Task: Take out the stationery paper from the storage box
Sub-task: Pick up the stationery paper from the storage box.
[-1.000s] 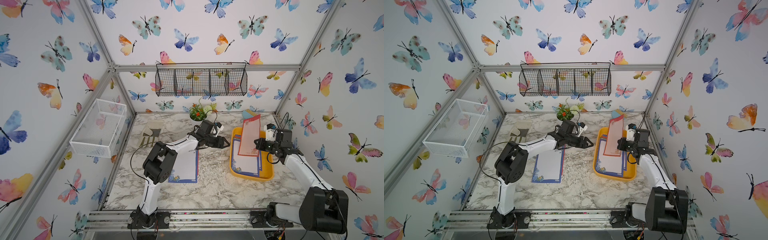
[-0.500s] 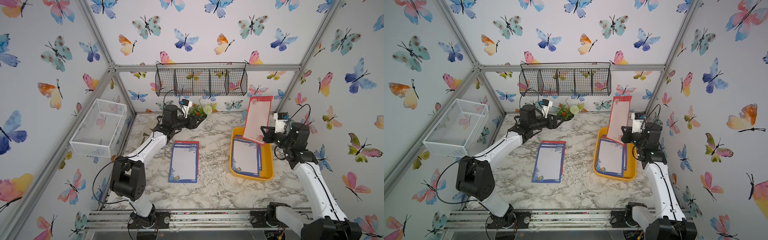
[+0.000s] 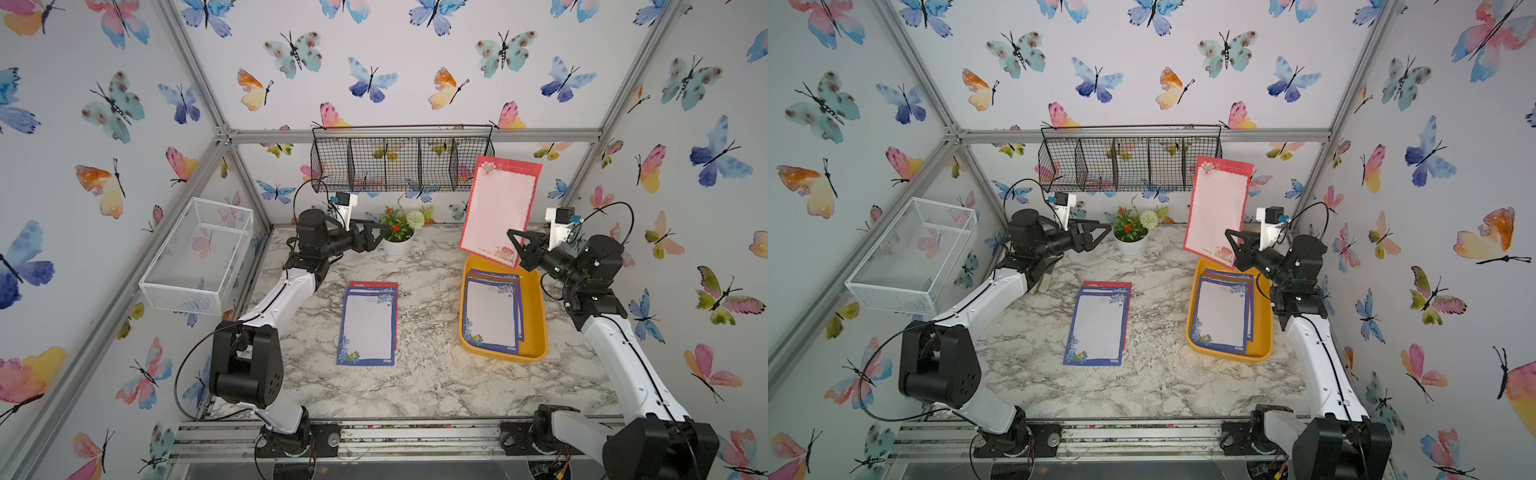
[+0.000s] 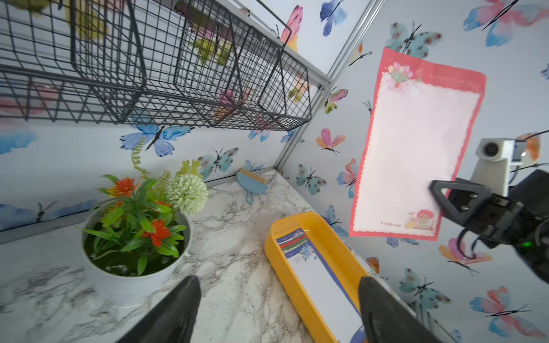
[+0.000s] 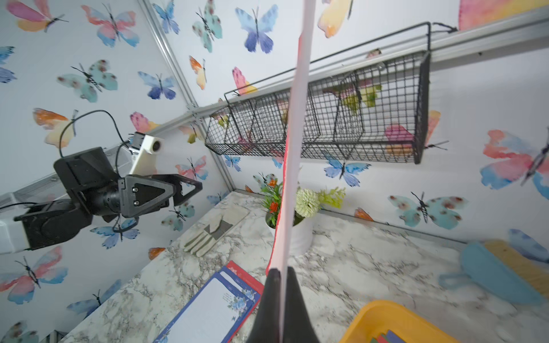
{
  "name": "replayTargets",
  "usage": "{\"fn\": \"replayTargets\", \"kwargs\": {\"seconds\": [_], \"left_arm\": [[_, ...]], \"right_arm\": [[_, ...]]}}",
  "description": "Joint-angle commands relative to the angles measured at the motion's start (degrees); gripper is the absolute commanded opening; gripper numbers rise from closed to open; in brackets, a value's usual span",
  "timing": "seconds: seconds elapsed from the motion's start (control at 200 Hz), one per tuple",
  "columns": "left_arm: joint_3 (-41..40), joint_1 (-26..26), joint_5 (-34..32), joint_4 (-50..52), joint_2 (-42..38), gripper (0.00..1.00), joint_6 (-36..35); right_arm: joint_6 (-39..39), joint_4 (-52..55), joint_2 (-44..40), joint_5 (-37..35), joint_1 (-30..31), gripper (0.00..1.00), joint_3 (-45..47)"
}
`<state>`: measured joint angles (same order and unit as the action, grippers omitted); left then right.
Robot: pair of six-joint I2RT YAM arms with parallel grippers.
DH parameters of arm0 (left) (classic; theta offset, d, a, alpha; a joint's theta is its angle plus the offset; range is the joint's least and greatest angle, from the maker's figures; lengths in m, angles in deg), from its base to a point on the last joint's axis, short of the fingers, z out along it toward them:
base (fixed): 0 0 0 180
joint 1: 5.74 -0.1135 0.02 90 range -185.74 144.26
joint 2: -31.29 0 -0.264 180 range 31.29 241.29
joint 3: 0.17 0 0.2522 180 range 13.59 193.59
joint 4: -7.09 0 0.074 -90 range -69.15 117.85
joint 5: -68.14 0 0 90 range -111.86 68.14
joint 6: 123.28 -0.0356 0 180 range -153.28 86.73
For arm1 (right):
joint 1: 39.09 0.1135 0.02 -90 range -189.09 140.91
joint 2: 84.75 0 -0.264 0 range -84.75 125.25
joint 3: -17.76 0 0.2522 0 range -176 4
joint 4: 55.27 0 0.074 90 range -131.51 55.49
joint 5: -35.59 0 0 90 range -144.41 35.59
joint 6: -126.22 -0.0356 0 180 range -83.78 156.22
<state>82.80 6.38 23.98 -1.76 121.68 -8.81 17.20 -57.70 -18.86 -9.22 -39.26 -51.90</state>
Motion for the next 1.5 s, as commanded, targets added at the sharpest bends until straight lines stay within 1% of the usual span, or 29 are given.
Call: {"fn": "replayTargets", "kwargs": {"seconds": [0.0, 0.065, 0.13, 0.265, 0.42, 0.541, 0.621, 0.836, 1.061, 1.101, 1.131, 1.171, 1.251, 1.366, 1.497], "left_arm": [[-4.49, 0.87, 2.87, -12.72, -5.94, 0.99, 2.26], [-5.48, 1.63, 3.33, -14.03, -7.43, 1.00, 1.60], [-4.96, 2.21, 5.64, -14.22, -7.84, 0.98, 1.61], [-3.35, 2.56, 10.49, -15.56, -7.44, 0.96, 5.37], [-2.51, 2.96, 15.39, -18.68, -7.22, 0.93, 9.30], [-2.49, 3.42, 16.44, -19.13, -7.37, 0.90, 9.90], [-2.39, 3.61, 16.53, -19.14, -7.14, 0.86, 10.44], [-1.58, 4.73, 18.87, -19.86, -6.20, 0.65, 12.09], [-1.62, 6.07, 19.08, -20.27, -6.67, 0.42, 12.15], [-1.62, 6.16, 19.18, -20.43, -6.67, 0.36, 12.33], [-1.56, 6.14, 19.31, -20.73, -6.63, 0.29, 12.62], [-1.53, 6.21, 19.40, -21.32, -6.47, 0.23, 13.19], [-1.62, 6.16, 19.46, -22.67, -6.37, 0.17, 14.43], [-1.89, 6.12, 19.41, -24.04, -6.56, 0.11, 15.43], [-2.23, 6.16, 19.28, -24.64, -6.75, 0.07, 15.66]], "right_arm": [[-5.33, -11.41, 1.26, 5.87, 3.15, 0.02, -1.77], [-5.72, -12.65, 2.41, 6.88, 6.01, 0.02, -2.63], [-6.15, -13.65, 3.68, 7.67, 8.98, 0.02, -3.45], [-7.57, -15.88, 5.62, 7.44, 13.92, 0.02, -4.35], [-9.02, -18.32, 6.83, 6.77, 17.15, 0.02, -4.31], [-9.39, -18.78, 7.46, 7.01, 18.85, 0.02, -4.55], [-9.80, -19.21, 7.76, 7.19, 19.65, 0.02, -4.48], [-10.33, -19.59, 8.76, 6.58, 22.08, 0.02, -4.15], [-10.07, -19.41, 8.43, 5.27, 23.41, 0.02, -3.52], [-9.98, -19.34, 8.23, 5.09, 23.50, 0.02, -3.40], [-9.98, -19.41, 8.07, 5.01, 23.54, 0.02, -3.27], [-9.98, -19.41, 7.96, 4.85, 23.64, 0.02, -3.10], [-9.89, -19.20, 7.85, 4.65, 23.72, 0.02, -2.82], [-9.47, -18.48, 7.60, 4.10, 23.81, 0.02, -2.54], [-8.20, -16.97, 7.42, 3.23, 23.81, 0.02, -2.49]]}}
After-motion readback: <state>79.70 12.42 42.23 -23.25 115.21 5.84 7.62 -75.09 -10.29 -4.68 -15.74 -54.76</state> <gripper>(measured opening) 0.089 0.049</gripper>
